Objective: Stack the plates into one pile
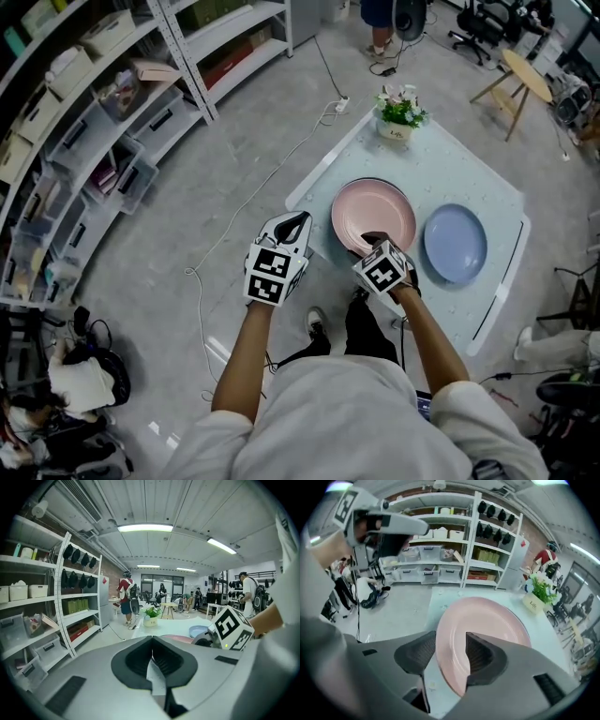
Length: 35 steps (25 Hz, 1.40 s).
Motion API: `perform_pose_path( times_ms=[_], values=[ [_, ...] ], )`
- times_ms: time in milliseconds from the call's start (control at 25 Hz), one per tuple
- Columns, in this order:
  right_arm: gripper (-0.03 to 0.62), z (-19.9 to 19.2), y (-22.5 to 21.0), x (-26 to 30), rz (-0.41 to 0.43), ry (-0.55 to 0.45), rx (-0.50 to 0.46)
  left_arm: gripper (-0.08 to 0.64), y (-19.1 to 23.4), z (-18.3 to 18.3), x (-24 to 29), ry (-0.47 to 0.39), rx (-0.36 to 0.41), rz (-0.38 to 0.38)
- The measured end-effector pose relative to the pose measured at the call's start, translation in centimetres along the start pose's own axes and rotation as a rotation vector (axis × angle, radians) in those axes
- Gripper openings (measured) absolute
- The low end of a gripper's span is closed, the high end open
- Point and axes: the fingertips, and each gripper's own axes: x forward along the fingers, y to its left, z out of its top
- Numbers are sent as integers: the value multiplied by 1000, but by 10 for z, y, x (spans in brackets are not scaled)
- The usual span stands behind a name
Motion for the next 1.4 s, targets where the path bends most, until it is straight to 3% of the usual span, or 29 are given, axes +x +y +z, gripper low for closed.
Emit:
perform_pose_path(
  times_ms=[280, 520, 640, 1000, 1120, 1240, 1400],
  values=[
    [148, 7, -38, -59, -56, -149, 166, 17, -18, 17, 14, -8, 15, -28],
    [16, 0, -95, -141, -240, -298, 308, 17, -56, 47, 32, -23, 76, -75],
    [14, -17, -116, -185, -323, -352, 322, 17, -90, 62, 47, -32, 110, -115],
    [14, -124, -166, -298, -523, -419, 437, 25, -258, 82, 113, -12, 298, -350],
    [14, -172, -173, -321, -557, -408, 497, 108, -323, 78, 129, -28, 411, -442],
    [14, -220, -179, -334, -573, -422, 591, 154, -383, 59, 151, 8, 489, -543],
    [14, -279, -177, -332, -598, -387, 664, 183, -442, 5, 187, 127, 612, -656]
  ],
)
